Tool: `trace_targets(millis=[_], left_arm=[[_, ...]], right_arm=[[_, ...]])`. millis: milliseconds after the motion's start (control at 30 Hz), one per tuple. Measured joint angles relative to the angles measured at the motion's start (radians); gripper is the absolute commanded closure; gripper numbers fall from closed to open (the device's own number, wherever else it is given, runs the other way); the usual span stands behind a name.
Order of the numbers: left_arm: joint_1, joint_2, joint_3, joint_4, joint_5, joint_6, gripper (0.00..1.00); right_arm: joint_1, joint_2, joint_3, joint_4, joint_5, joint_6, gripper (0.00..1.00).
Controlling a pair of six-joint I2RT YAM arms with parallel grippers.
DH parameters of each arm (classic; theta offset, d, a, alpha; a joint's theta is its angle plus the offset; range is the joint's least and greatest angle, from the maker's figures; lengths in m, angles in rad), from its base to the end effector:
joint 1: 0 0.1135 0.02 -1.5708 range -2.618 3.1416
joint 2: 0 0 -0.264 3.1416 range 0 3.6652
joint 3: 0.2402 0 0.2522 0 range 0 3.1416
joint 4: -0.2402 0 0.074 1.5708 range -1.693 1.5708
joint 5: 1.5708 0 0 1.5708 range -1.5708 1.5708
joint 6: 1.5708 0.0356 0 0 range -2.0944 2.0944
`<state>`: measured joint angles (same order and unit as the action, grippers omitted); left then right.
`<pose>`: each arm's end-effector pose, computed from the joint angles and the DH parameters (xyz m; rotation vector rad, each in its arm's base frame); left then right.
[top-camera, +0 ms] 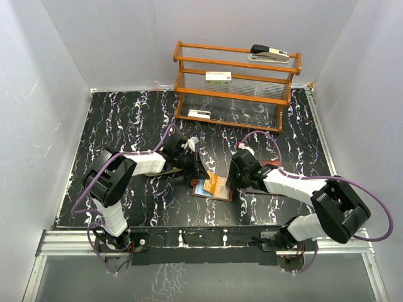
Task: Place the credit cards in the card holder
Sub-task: Insert the credit card into the card holder.
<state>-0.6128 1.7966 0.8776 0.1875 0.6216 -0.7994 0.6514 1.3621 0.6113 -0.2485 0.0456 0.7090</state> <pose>0.2760 -0.2194 0.1437 0.1263 2.5725 -1.3612 0.1955 0.1470 0.1564 0.0935 2.6334 0.4402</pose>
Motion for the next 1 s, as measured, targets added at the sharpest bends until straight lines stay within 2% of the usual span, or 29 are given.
trace_targets(millis=[700, 1000], left_arm=[[-0.005, 0.001, -0.008, -0.042, -0.014, -0.006, 1.00], [-0.009, 0.037, 0.033, -0.058, -0.030, -0.013, 1.00]], right_arm=[[0.000, 0.000, 0.000, 0.000, 0.000, 0.000, 0.77], [-0.002, 0.000, -0.002, 0.005, -0.008, 0.003, 0.76]])
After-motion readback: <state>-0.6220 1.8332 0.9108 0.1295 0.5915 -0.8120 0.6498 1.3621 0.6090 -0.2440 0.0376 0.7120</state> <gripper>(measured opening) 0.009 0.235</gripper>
